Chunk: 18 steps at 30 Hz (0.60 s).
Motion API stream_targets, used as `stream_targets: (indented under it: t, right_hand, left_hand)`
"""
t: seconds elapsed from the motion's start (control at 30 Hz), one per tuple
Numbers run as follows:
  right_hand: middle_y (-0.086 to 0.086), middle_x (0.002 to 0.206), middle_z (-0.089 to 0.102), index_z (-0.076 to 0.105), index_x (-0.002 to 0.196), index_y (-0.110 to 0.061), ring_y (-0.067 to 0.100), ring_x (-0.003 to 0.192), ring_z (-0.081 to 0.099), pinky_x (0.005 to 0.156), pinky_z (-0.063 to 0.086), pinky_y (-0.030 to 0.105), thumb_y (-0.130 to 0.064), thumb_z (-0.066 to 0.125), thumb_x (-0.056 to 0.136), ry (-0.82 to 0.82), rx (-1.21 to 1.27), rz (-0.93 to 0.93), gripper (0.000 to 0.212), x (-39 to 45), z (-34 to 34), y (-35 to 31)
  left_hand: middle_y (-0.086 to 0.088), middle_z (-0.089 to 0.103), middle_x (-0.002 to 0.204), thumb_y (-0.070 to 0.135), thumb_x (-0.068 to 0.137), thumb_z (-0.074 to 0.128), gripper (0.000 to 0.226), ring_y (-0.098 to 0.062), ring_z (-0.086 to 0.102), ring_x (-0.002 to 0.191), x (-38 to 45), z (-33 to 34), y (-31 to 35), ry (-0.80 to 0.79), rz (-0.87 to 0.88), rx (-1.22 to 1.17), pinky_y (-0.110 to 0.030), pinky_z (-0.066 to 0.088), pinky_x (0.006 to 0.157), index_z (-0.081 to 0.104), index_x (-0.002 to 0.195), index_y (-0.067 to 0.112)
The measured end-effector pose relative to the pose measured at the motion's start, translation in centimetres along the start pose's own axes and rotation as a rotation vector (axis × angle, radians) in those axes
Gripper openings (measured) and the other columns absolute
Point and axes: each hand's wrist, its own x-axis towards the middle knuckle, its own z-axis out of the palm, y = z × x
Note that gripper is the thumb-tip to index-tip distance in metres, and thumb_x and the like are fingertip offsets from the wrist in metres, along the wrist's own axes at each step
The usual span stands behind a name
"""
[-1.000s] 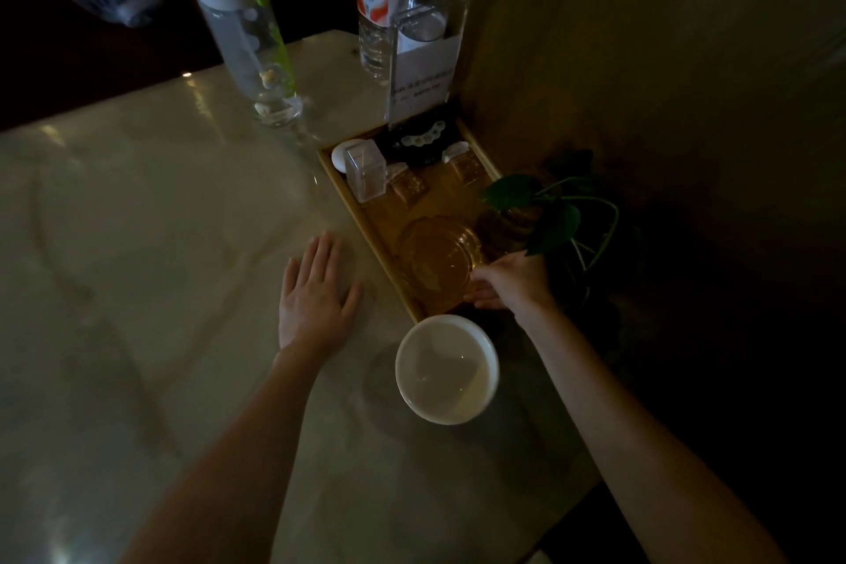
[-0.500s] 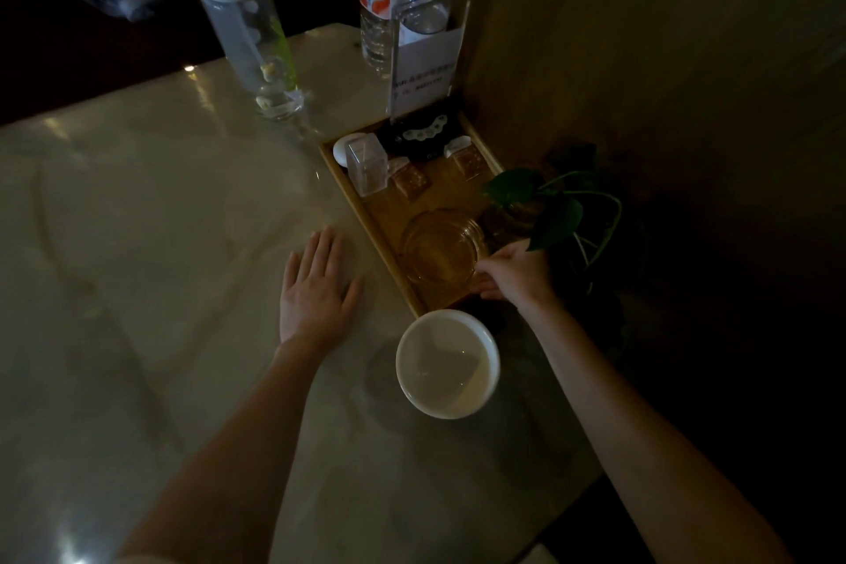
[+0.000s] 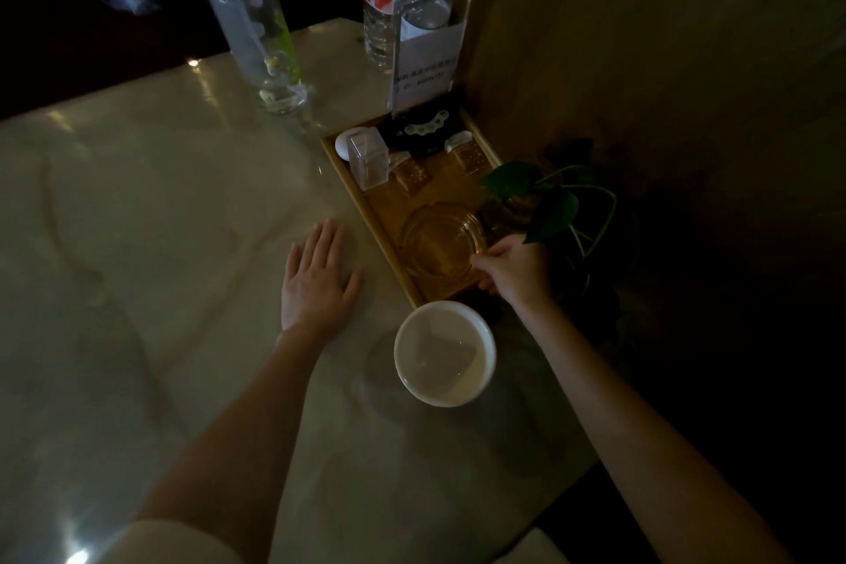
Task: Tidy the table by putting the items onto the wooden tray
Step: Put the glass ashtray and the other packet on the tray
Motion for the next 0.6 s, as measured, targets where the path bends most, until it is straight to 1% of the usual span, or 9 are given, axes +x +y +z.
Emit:
stream_targets:
  t: [0.07,0.13,0.2,0.23,0.3,0.37,0.47,0.53,0.6]
  right_hand:
    - [0.012,0.089,0.066,0.059,0.094,-0.003,0.021,0.078,0.066,0.067,0.055,0.028,-0.009,0.065,0.081,0.069,-0.175,-0.139,0.016,-0.4,0.1,-0.4]
    - [0.014,0.108,0.060,0.056,0.101,-0.003,0.023,0.095,0.061,0.075,0.049,0.024,-0.007,0.061,0.084,0.079,-0.298,-0.232,0.018,-0.7,0.4,-0.9]
    - [0.015,0.118,0.053,0.056,0.105,-0.002,0.024,0.106,0.055,0.078,0.040,0.020,-0.006,0.056,0.087,0.059,-0.360,-0.316,0.019,-0.6,0.9,-1.3]
    - [0.015,0.118,0.053,0.056,0.106,-0.001,0.025,0.108,0.052,0.079,0.038,0.020,-0.007,0.055,0.087,0.049,-0.373,-0.365,0.019,-0.6,1.1,-1.5]
    - [0.016,0.114,0.055,0.058,0.107,-0.001,0.026,0.109,0.050,0.084,0.038,0.024,-0.011,0.054,0.089,0.022,-0.385,-0.460,0.021,-0.1,1.6,-2.1]
    - [0.017,0.112,0.057,0.058,0.108,0.000,0.027,0.111,0.048,0.088,0.037,0.027,-0.014,0.052,0.090,-0.015,-0.371,-0.505,0.024,0.5,2.1,-2.8]
    - [0.016,0.113,0.058,0.058,0.111,0.000,0.026,0.111,0.048,0.089,0.034,0.024,-0.017,0.051,0.091,-0.051,-0.363,-0.563,0.026,1.9,2.9,-4.0]
    - [0.015,0.118,0.057,0.056,0.116,-0.001,0.025,0.114,0.047,0.089,0.031,0.020,-0.018,0.049,0.093,-0.071,-0.379,-0.588,0.030,2.9,3.5,-4.6]
    - [0.013,0.127,0.053,0.052,0.123,-0.004,0.024,0.122,0.042,0.097,0.032,0.024,-0.021,0.046,0.094,-0.097,-0.405,-0.591,0.034,4.0,4.0,-5.2]
  left_hand:
    - [-0.002,0.010,0.154,0.056,0.082,0.010,0.074,-0.011,-0.001,0.139,-0.1,0.0,0.0,-0.004,0.002,0.003,-0.034,-0.002,0.113,0.013,0.145,0.016]
    - [-0.002,0.010,0.154,0.056,0.082,0.009,0.074,-0.010,-0.002,0.139,-0.1,0.1,0.0,0.000,0.002,0.007,-0.034,-0.002,0.112,0.013,0.144,0.016]
    - [-0.002,0.010,0.154,0.056,0.082,0.008,0.074,-0.009,-0.004,0.137,-0.1,0.0,0.0,0.004,0.002,0.016,-0.033,-0.003,0.112,0.012,0.144,0.016]
    - [-0.002,0.010,0.154,0.056,0.083,0.008,0.074,-0.008,-0.005,0.137,-0.1,0.0,0.0,0.006,0.002,0.018,-0.033,-0.003,0.112,0.011,0.144,0.016]
    - [-0.003,0.011,0.154,0.056,0.083,0.008,0.074,-0.009,-0.003,0.137,-0.1,0.0,0.0,0.010,0.001,0.010,-0.034,-0.001,0.113,0.012,0.144,0.015]
    - [-0.003,0.012,0.153,0.055,0.084,0.010,0.073,-0.011,0.000,0.139,-0.1,0.0,0.0,0.010,0.001,-0.005,-0.036,0.001,0.113,0.014,0.144,0.015]
    - [-0.003,0.013,0.153,0.055,0.084,0.013,0.072,-0.012,0.002,0.140,0.0,0.1,-0.1,0.013,-0.004,-0.010,-0.036,0.002,0.114,0.016,0.144,0.015]
    - [-0.002,0.013,0.153,0.054,0.084,0.014,0.071,-0.010,0.001,0.139,0.0,0.2,0.0,0.013,-0.007,-0.009,-0.035,0.001,0.113,0.016,0.144,0.016]
    - [-0.002,0.014,0.153,0.053,0.085,0.015,0.070,-0.008,-0.001,0.137,0.0,0.1,0.0,0.017,-0.011,-0.004,-0.034,0.000,0.113,0.015,0.144,0.017]
